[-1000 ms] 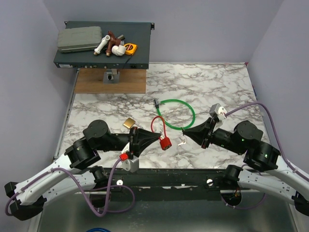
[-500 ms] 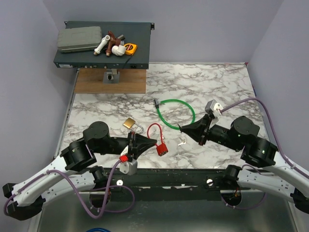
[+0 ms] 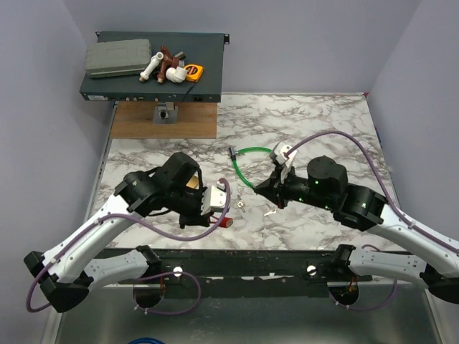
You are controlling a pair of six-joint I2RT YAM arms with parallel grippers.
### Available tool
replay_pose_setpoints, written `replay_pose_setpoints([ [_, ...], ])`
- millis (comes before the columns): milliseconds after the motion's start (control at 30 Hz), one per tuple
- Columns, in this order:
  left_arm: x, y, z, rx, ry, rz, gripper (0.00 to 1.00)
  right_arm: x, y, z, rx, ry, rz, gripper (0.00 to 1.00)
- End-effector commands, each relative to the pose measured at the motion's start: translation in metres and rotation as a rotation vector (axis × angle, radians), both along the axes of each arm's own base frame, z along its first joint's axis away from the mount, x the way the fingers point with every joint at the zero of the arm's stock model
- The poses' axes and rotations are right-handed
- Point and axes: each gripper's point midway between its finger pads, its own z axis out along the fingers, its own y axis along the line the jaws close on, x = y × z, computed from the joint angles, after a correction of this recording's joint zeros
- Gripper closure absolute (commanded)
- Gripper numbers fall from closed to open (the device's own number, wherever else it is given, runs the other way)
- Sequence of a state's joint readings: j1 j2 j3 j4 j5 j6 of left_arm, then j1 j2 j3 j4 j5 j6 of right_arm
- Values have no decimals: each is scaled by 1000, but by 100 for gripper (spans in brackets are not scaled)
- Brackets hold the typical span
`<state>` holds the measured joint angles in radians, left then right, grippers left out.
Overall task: Unlock with the key
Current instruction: Unlock the lock.
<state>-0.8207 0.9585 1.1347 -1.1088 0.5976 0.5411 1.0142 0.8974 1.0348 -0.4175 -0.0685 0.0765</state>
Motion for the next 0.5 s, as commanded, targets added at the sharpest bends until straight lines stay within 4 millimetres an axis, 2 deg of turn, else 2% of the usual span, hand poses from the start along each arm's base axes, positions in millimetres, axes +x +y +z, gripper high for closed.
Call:
replay_pose_setpoints([
  [0,-39,44,-14,240,305,38,100,3,-4,-33,-166,59,-2,99],
  [200,-42,51,-10,216,455,32,100,1,-2,-72,-314,126,32,99],
  [367,-21,54,-23,224,560,136,100,-7,1,-91,-383,94,76,99],
  [467,-12,57,-37,271,666,184,100,-20,9,-108,-474,40,125,99],
])
